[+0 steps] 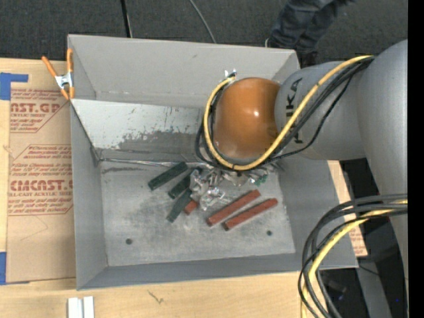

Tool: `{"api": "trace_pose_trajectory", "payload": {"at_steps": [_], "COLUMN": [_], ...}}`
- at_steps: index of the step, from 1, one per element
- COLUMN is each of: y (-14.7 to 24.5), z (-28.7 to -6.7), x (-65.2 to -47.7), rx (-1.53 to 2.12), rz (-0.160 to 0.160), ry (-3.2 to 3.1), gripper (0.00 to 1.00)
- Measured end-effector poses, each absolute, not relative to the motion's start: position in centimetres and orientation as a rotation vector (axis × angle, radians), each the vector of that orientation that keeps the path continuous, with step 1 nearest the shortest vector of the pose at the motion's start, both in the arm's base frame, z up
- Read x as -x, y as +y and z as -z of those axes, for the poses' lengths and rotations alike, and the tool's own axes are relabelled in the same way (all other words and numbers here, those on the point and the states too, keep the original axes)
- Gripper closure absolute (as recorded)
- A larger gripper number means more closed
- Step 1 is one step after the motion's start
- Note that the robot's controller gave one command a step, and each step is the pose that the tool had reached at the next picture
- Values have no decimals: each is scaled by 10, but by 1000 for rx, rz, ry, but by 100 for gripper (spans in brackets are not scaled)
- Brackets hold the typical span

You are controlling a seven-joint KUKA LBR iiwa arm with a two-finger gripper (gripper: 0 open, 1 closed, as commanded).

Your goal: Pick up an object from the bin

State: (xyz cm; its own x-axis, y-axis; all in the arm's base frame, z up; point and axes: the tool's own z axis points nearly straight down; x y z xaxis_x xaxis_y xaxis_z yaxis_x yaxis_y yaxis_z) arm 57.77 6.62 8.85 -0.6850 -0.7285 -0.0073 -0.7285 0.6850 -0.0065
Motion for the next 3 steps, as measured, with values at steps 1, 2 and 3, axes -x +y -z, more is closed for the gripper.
{"api": "trace_pose_trajectory", "payload": {"at_steps": [1, 2, 3], "y": [66, 66, 101], "z": [-86, -86, -82], "x": [-576, -576, -600], "rx": [1243, 1243, 1585], "rz": [3, 3, 9], "ry": [2878, 2878, 2682], "gripper": [0, 0, 100]}}
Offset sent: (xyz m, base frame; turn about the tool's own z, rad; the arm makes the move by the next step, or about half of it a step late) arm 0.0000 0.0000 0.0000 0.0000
